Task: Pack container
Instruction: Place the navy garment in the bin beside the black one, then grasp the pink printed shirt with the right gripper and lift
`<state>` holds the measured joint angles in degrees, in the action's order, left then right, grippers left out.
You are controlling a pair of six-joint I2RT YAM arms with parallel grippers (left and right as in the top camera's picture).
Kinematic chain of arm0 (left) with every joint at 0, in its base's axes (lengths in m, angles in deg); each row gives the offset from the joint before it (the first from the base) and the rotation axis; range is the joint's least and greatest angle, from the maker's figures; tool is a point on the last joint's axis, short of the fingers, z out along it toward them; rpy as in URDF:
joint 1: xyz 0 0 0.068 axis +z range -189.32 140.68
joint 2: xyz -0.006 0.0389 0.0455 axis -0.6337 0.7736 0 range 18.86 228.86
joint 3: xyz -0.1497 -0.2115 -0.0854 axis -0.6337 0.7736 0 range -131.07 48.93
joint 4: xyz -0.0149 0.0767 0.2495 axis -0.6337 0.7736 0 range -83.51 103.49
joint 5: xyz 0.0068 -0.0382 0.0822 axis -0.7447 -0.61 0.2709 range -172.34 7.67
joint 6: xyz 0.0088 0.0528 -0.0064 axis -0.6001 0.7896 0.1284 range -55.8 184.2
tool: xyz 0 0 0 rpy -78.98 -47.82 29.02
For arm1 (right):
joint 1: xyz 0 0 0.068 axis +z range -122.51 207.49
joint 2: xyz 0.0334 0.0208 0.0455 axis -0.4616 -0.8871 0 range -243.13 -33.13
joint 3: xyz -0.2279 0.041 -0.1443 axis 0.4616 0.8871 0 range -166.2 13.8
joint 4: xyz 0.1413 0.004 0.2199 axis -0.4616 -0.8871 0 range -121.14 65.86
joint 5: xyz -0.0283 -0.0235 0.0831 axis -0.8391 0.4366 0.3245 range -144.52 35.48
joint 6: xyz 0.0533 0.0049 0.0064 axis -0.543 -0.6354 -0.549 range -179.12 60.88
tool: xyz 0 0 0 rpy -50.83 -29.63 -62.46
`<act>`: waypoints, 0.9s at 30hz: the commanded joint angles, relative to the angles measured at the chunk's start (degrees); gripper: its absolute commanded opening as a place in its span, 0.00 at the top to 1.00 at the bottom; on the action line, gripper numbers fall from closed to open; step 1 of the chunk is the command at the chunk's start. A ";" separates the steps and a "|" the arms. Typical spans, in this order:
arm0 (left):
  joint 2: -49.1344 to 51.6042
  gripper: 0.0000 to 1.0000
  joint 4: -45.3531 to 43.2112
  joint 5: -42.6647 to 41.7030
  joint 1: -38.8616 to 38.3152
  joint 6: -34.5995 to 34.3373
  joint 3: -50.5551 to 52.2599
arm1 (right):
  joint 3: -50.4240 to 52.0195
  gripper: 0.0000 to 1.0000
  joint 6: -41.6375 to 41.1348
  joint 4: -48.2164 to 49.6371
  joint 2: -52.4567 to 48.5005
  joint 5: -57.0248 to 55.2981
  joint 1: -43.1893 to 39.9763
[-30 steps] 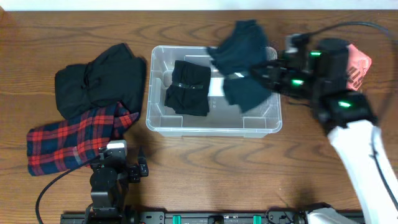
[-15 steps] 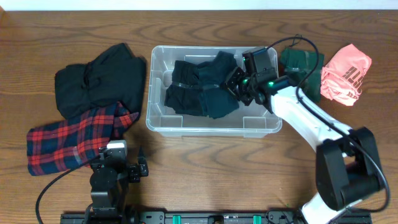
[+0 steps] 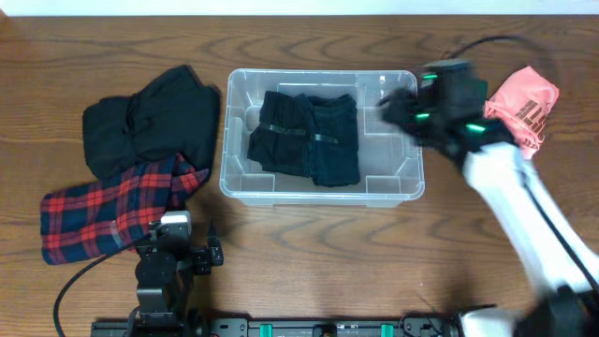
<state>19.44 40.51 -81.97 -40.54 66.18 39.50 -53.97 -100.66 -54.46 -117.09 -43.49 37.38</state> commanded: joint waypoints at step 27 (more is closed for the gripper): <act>-0.39 0.02 -0.28 0.04 0.28 0.79 0.70 | -1.11 0.10 22.99 11.02 -27.54 22.40 -49.05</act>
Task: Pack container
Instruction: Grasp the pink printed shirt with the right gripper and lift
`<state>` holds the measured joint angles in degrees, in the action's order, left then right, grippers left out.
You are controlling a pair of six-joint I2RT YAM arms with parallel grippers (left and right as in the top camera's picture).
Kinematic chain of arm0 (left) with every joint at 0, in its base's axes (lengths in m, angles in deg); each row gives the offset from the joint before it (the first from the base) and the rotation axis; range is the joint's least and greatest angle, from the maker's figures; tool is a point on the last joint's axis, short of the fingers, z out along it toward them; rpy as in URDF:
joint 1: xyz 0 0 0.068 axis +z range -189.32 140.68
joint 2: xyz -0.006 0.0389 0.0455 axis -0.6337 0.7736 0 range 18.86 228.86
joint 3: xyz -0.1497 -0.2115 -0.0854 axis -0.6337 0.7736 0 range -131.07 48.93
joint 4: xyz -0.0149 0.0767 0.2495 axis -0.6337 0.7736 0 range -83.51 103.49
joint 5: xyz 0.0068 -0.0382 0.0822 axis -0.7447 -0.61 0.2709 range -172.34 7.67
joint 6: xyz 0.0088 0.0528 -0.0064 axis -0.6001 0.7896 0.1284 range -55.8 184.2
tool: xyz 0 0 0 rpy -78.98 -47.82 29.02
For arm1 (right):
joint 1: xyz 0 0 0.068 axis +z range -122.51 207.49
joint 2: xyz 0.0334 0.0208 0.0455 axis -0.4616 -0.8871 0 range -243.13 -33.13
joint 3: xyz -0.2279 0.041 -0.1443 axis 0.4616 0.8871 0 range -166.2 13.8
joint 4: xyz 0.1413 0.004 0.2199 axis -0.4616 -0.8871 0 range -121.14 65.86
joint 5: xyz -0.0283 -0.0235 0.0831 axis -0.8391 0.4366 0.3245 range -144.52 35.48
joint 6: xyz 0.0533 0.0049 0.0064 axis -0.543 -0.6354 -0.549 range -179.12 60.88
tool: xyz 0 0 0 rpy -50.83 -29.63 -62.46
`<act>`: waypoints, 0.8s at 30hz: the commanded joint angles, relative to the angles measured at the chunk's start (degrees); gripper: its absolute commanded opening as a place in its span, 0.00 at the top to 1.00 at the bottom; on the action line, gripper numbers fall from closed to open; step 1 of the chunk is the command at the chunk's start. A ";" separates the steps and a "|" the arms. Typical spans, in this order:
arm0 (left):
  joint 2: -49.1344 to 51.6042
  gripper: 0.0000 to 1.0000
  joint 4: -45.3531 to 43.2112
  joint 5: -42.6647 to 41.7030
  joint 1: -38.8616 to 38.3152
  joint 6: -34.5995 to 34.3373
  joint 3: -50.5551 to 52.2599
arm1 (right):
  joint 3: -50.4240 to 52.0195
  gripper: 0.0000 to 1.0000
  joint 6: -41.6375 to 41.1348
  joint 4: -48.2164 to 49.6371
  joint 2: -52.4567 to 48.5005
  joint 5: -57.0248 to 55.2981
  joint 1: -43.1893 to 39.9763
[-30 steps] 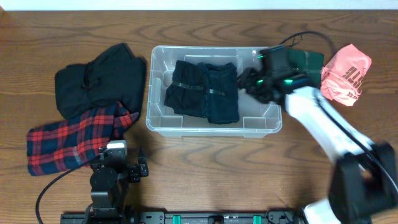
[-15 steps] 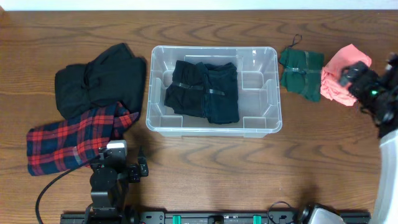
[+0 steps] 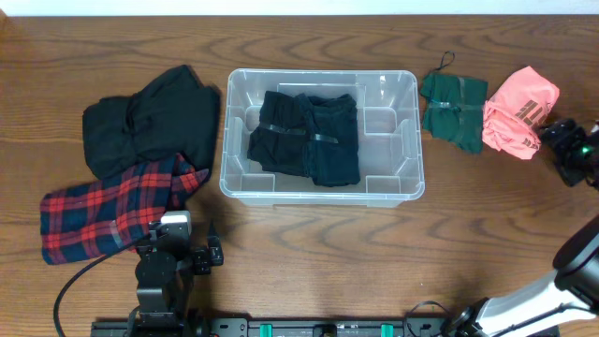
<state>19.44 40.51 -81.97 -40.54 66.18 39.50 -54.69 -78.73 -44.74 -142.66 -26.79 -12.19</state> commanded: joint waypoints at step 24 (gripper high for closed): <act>-0.39 0.02 -0.28 0.04 0.28 0.79 0.70 | -0.94 0.81 -7.82 9.44 -8.76 10.36 2.84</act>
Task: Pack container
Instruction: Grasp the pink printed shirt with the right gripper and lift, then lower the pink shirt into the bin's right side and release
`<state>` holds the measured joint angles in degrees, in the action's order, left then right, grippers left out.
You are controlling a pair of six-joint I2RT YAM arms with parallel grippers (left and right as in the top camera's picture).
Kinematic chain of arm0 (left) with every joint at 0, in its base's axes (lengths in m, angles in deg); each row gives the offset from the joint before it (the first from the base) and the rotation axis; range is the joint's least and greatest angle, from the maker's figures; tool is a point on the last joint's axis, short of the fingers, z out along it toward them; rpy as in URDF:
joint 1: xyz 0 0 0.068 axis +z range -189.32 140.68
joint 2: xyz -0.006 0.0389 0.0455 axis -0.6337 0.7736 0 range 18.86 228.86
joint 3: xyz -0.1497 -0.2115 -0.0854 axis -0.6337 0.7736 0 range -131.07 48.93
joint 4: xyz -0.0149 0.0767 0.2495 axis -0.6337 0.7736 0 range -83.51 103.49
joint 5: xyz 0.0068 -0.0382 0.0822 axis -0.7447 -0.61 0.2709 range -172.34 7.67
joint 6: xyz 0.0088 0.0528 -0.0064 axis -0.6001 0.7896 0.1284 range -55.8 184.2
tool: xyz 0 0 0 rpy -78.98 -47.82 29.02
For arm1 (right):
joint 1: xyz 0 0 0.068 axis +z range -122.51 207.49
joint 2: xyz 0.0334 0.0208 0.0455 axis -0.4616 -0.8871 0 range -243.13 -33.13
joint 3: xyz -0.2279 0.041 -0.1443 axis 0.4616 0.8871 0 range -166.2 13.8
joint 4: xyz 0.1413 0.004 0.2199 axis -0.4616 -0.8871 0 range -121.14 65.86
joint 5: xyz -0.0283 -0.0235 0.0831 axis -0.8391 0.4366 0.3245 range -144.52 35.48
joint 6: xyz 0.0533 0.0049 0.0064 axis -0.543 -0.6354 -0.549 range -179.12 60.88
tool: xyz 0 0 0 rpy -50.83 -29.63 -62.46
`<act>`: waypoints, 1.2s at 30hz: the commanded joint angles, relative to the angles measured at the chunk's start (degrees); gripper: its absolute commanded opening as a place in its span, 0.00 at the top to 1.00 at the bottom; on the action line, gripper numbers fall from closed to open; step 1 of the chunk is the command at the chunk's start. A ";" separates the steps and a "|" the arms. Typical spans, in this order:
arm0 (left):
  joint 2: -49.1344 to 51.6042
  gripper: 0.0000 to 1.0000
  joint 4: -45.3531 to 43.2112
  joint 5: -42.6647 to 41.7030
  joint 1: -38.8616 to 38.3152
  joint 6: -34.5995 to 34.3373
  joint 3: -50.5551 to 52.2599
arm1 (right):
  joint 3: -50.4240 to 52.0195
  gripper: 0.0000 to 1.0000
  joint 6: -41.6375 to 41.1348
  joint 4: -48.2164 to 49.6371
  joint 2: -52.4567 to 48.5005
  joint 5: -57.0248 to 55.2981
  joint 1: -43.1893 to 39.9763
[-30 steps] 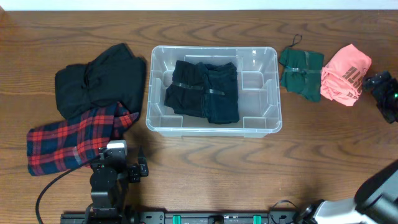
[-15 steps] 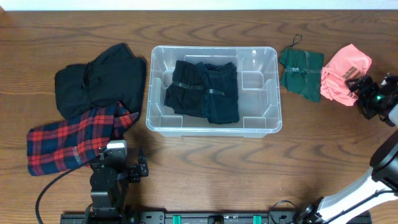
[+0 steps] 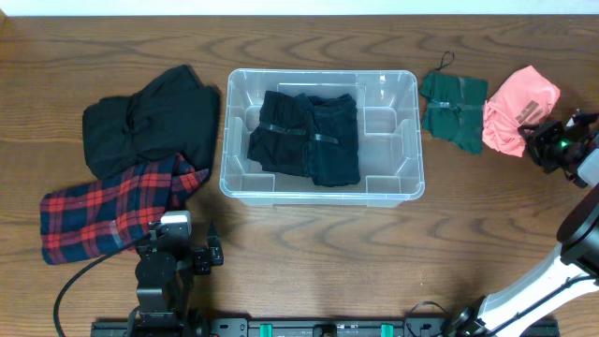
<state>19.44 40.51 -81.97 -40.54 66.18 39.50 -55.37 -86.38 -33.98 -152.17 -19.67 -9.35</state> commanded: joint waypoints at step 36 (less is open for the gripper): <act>-0.39 0.02 -0.28 0.07 0.28 0.79 0.70 | -0.87 0.99 -5.25 -21.05 26.73 -8.04 49.20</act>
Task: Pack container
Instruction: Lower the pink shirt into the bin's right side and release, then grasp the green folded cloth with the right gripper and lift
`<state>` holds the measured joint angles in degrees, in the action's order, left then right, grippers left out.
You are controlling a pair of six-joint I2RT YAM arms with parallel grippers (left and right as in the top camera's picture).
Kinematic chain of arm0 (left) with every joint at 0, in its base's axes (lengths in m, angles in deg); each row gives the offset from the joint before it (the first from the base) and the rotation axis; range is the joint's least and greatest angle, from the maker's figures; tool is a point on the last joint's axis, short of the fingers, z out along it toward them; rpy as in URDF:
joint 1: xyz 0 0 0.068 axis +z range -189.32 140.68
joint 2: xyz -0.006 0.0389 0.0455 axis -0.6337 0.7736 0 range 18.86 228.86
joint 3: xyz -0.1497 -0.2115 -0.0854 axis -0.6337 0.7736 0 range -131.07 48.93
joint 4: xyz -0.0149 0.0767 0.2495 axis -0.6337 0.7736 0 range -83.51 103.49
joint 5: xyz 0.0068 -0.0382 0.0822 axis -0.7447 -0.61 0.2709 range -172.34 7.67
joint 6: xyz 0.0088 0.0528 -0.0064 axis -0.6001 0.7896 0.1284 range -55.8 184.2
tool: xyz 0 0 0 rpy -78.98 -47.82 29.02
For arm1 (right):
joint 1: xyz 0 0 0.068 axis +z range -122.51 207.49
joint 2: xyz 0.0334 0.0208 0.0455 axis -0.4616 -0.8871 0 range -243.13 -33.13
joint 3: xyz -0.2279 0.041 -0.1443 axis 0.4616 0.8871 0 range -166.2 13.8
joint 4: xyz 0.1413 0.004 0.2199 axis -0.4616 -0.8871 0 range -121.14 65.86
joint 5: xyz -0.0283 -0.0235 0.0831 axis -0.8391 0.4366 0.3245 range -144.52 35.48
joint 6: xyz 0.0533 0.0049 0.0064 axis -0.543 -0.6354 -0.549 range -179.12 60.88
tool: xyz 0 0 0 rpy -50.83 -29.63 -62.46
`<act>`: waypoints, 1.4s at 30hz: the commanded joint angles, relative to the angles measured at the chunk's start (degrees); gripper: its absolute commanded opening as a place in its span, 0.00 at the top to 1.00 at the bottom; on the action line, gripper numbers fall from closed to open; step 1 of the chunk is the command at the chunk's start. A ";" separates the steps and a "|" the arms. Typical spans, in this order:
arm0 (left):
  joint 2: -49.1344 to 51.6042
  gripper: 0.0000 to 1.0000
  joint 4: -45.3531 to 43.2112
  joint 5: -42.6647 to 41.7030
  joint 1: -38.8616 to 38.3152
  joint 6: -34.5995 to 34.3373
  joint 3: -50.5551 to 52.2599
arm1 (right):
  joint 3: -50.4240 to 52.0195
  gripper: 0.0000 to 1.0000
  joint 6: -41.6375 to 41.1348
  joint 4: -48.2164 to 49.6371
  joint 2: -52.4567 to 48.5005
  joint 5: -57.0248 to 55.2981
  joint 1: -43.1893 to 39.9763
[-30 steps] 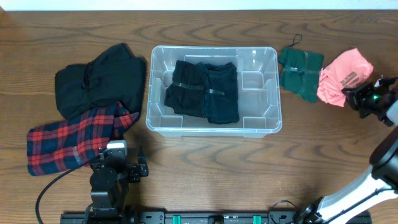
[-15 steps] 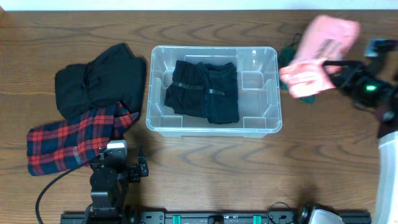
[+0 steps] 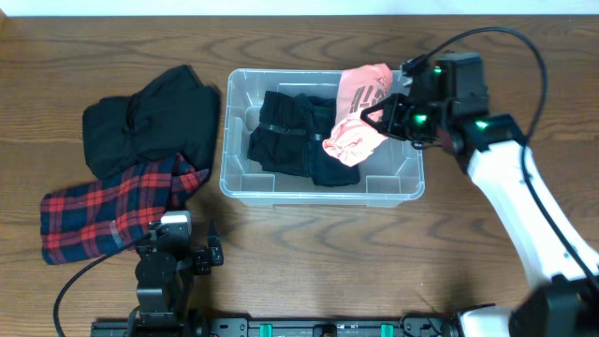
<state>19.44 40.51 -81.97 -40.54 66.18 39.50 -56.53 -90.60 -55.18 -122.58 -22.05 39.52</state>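
A clear plastic container [image 3: 234, 140] stands mid-table with folded black clothes [image 3: 304, 140] inside. A pink garment [image 3: 356, 117] hangs over the container's right half, with my right gripper [image 3: 382, 116] shut on its right edge. A black garment [image 3: 150, 122] and a red plaid garment [image 3: 112, 211] lie left of the container. My left gripper [image 3: 208, 255] rests at the front left edge, away from all the clothes; its jaws are too small to read. No green garment shows; my right arm covers the spot right of the container.
The right arm's cable [image 3: 524, 56] arcs over the table's back right. The left arm's base [image 3: 159, 281] sits at the front edge below the plaid garment. Bare wooden table [image 3: 328, 253] runs in front of the container.
My right gripper was at the table's right edge beside the pink garment lying there. Now it is shut on that garment and holds it over the container's right half.
My right arm first reached over the container's right rim, hiding the green garment. Then it stood at the far right edge, with green and pink garments lying right of the container. It closed in on the pink one, which now hangs over the container.
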 commanded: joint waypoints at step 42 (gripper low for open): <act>-0.39 0.02 -0.28 0.04 0.28 0.79 0.70 | 0.09 0.07 8.87 12.39 -24.22 -5.38 -34.03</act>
<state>19.44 40.51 -81.97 -40.54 66.18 39.50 -56.31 -80.46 -44.34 -144.37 -31.49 5.58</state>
